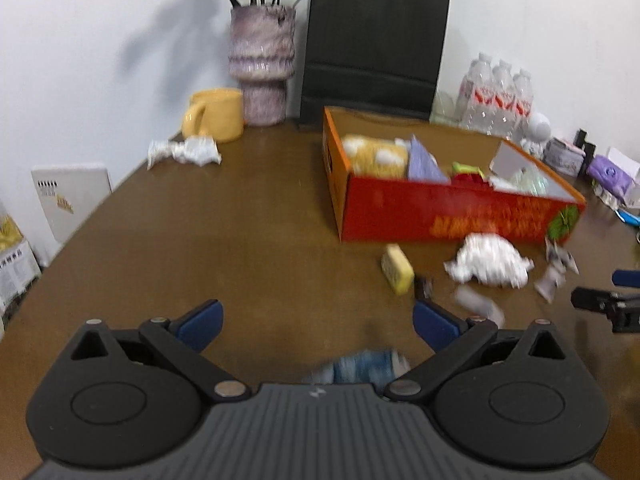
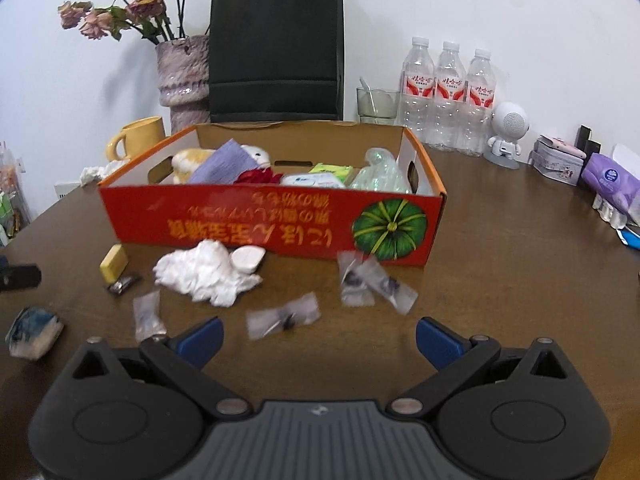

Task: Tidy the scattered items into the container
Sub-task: 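Grasp the blue snack bag from the table with the left gripper, then grasp a small clear packet with the right gripper while the left carries the snack bag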

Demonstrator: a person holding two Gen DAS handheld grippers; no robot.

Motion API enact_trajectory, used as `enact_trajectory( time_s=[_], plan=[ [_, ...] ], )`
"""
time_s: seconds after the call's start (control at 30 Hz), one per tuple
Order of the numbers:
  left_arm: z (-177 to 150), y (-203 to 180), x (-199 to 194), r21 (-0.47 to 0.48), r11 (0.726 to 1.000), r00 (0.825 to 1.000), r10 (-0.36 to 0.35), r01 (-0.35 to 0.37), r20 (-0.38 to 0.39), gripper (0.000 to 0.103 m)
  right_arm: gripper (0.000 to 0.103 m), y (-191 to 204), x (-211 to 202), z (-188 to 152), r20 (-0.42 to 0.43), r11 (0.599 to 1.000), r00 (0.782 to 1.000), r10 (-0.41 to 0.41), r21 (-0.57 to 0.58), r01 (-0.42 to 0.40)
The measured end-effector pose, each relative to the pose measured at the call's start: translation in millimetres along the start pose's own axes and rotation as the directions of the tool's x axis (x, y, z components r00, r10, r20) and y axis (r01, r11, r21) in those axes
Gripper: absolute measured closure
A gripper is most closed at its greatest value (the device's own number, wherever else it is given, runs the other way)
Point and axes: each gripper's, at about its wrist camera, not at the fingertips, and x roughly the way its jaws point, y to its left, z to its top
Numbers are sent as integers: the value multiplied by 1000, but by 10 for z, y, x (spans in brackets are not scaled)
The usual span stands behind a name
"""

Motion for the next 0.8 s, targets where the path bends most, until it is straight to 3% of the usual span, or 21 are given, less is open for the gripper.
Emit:
enact_trajectory(
  time_s=[0.33,0.5,0.57,0.6,0.7,0.8],
  plan=[
    [-275,-119,-64,13,1000,998,-23,24,-50,0,0,126,-123,-227,-7,1000,1000,-23,12,23],
    [-325,-211,-12,48,998,999,33,-31,-42,2,0,170,-156,-276,-5,1000,1000,-21,16,21],
    [-329,-208,9,40,999,999,31,-29,-40,23,0,183,-142,-273,-5,1000,1000,-19,16,19],
    [-325,-217,7,50,998,999,43,-42,-25,39,0,188,-129,-266,-5,1000,1000,-20,17,20],
    [-293,-205,29,56,998,1000,15,-14,-13,50,1,196,-72,-234,-4,1000,1000,-19,19,19],
    [-247,-204,84,60,998,1000,-4,5,-10,54,6,207,23,-172,-4,1000,1000,-10,12,10]
  ],
)
